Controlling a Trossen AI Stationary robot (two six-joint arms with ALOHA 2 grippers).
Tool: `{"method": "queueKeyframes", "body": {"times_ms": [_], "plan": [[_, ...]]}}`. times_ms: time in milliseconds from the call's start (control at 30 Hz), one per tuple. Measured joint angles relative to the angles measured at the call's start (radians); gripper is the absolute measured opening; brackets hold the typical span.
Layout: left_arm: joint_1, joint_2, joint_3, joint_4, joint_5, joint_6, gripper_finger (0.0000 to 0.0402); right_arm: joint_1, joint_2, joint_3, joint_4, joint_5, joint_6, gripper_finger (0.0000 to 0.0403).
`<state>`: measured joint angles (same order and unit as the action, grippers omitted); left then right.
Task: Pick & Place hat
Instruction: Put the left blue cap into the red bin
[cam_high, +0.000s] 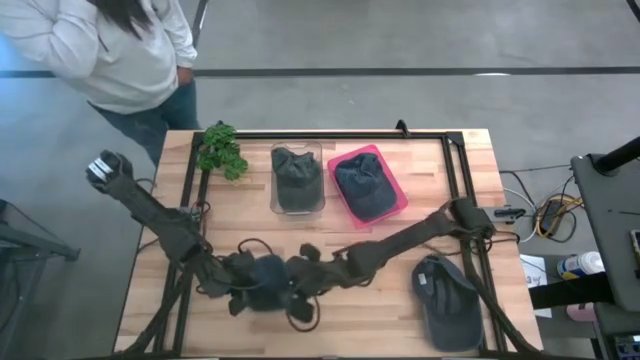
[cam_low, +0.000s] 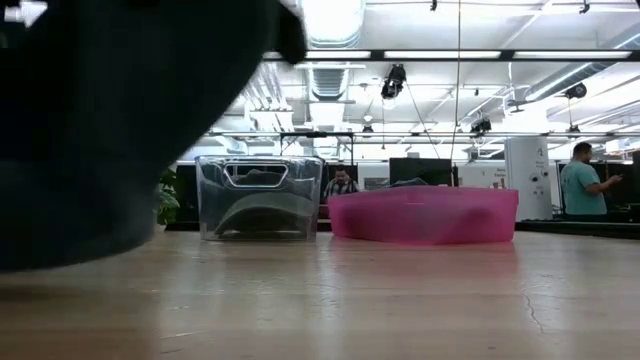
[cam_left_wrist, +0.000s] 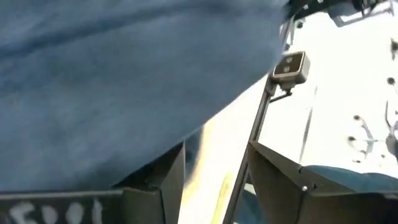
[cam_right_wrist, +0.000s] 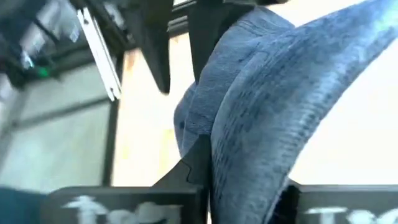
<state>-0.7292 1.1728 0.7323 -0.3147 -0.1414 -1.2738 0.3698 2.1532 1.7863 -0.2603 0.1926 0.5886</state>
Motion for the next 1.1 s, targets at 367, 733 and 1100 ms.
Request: {"method": "queueKeyframes", "body": {"times_ms": [367, 733, 1100], "plan": [[-0.042, -0.071, 0.271, -0.150, -0.085, -0.002, 0.0168, 0.030, -0.225, 0.000, -0.442, 0.331, -0.885, 0.0014], [-0.042, -0.074, 0.399, -0.176, -0.549, 0.148, 0.0168, 0.173, -0.222, -0.008, -0.424, 0.675, -1.617, 0.0014], [0.214, 0.090, 0.376, -0.203, -0.249, 0.161, 0.0165, 0.192, -0.220, -0.014, -0.357, 0.589, -1.735, 0.0013]]}}
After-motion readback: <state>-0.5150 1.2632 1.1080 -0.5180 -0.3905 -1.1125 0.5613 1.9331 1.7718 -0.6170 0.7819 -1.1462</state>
